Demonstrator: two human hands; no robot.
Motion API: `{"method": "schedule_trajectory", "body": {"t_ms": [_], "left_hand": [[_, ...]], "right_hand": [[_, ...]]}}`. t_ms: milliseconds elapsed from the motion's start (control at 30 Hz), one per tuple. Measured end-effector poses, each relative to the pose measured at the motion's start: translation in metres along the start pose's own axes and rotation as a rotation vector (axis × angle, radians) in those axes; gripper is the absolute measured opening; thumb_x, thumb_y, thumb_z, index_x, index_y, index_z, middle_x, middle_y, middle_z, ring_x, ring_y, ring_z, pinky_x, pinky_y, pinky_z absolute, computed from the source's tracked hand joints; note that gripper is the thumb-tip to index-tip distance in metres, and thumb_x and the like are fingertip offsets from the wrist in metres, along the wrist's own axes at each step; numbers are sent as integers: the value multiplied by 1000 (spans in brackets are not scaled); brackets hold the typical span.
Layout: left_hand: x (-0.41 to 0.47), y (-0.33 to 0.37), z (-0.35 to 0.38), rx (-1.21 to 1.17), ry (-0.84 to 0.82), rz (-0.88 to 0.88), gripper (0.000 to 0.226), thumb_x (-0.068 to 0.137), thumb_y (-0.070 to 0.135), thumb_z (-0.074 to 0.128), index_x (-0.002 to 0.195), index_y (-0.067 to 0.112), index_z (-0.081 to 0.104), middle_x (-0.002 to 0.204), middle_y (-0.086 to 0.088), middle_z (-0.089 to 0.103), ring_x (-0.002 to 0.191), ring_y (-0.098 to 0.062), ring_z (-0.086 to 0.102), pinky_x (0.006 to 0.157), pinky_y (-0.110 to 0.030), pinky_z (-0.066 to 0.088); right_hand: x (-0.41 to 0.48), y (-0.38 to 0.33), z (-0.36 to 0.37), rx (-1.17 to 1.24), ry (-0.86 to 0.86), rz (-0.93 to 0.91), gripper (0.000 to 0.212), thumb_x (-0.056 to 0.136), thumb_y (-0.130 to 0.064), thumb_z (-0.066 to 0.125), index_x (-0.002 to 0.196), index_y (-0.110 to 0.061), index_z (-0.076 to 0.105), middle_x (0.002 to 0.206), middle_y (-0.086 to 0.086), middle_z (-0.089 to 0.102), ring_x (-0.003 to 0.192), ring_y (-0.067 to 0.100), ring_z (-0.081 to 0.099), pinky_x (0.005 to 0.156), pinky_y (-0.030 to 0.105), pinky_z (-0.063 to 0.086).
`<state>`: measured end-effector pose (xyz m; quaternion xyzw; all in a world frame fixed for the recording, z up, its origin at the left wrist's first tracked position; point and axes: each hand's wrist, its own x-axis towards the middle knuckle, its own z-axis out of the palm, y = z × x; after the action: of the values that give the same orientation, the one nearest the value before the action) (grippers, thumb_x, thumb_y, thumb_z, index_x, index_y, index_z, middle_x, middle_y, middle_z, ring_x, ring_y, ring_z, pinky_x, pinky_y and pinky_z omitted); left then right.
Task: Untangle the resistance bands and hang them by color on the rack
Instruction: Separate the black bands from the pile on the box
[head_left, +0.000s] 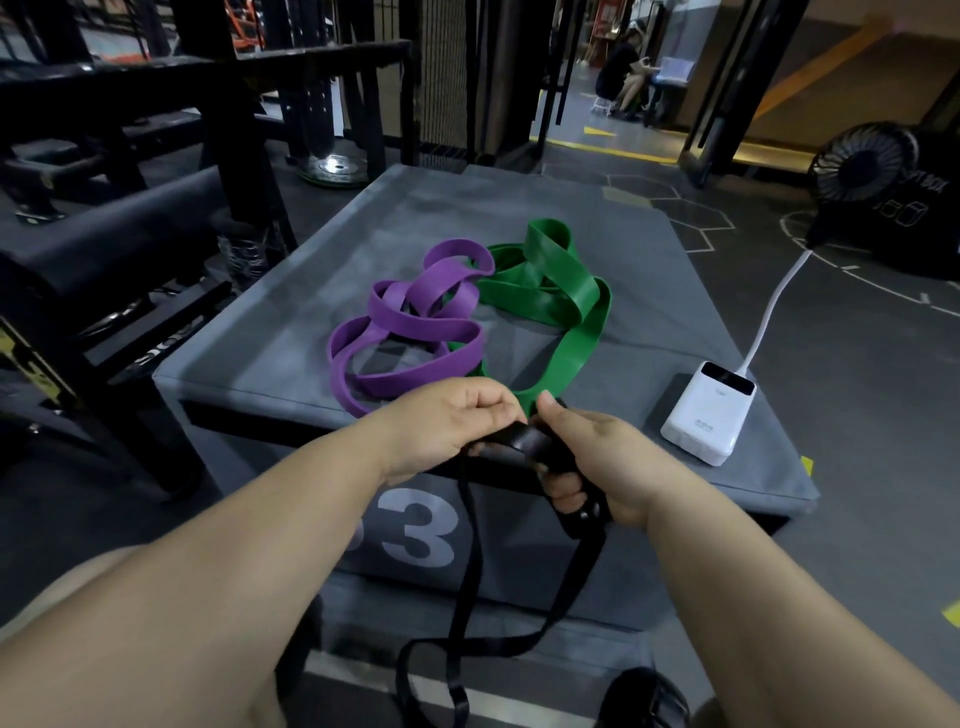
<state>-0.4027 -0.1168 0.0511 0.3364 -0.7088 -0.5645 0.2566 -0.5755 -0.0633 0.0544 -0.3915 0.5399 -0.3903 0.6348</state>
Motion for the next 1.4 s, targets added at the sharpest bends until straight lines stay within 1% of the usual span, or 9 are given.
{"method": "schedule_trajectory", "body": {"t_ms": [300, 467, 633, 833, 967, 1100, 1200, 1333, 1400], "left_hand": [[3, 5, 7, 64, 93, 197, 11, 94, 9, 58, 94, 19, 53, 71, 9, 58, 67, 1, 53, 68, -15, 43], [6, 4, 9, 78, 193, 274, 30, 81, 46, 69, 87, 18, 60, 92, -17, 66, 80, -21, 61, 79, -31, 49], [5, -1, 10, -28, 72, 239, 56, 72, 77, 54, 96, 28, 64, 92, 6, 66, 92, -10, 62, 87, -26, 48], [2, -6, 18, -122, 11, 159, 69, 63, 87, 49, 94, 27, 63, 77, 14, 66, 79, 1, 60, 75, -16, 46], [5, -6, 20, -147, 113, 220, 92, 60, 89, 50, 93, 3, 57, 69, -7, 52, 63, -12, 51, 58, -24, 45], [5, -4, 20, -177, 92, 256, 98, 59, 88, 52, 87, -6, 50, 67, -13, 47, 52, -11, 46, 46, -21, 39], [5, -8, 23, -225, 73, 231, 88, 54, 88, 57, 85, 6, 54, 71, -10, 51, 60, -12, 50, 53, -22, 43], [7, -24, 28, -364, 10, 53, 87, 47, 81, 71, 98, 12, 57, 89, -8, 61, 86, -19, 60, 81, -35, 53], [5, -26, 33, -354, -63, -40, 64, 68, 67, 69, 100, 14, 55, 82, -1, 66, 77, -12, 65, 71, -26, 55]], "right_hand": [[-9, 7, 10, -149, -304, 23, 42, 84, -50, 59, 80, -10, 48, 57, -1, 38, 39, 9, 30, 40, 20, 33], [-15, 6, 10, -104, -433, -46, 33, 89, -36, 59, 60, -21, 50, 50, -5, 37, 35, 6, 31, 42, 22, 39], [-18, -4, 1, 118, -477, -22, 60, 59, -62, 81, 74, -17, 44, 49, -8, 36, 31, 0, 28, 38, 16, 34], [-19, -14, -1, 135, -531, 64, 62, 69, -81, 48, 64, -19, 51, 44, -7, 37, 29, 2, 27, 36, 14, 30], [-18, -15, 3, 82, -399, 79, 63, 78, -74, 29, 55, -19, 49, 43, -4, 36, 29, 4, 25, 36, 15, 28], [-19, -15, 1, 107, -447, 52, 58, 75, -73, 52, 52, -21, 50, 44, -5, 40, 30, 2, 29, 36, 16, 31], [-14, -14, -4, 246, -636, -2, 38, 76, -51, 73, 64, -19, 56, 52, -7, 46, 37, 2, 37, 42, 18, 38], [-12, -24, -10, 599, -780, -88, 10, 88, -16, 51, 87, -7, 56, 70, 2, 50, 56, 12, 36, 60, 27, 40], [-13, -30, -16, 726, -705, -130, 14, 87, -9, 45, 94, -2, 55, 76, 8, 53, 62, 16, 37, 66, 32, 40]]}}
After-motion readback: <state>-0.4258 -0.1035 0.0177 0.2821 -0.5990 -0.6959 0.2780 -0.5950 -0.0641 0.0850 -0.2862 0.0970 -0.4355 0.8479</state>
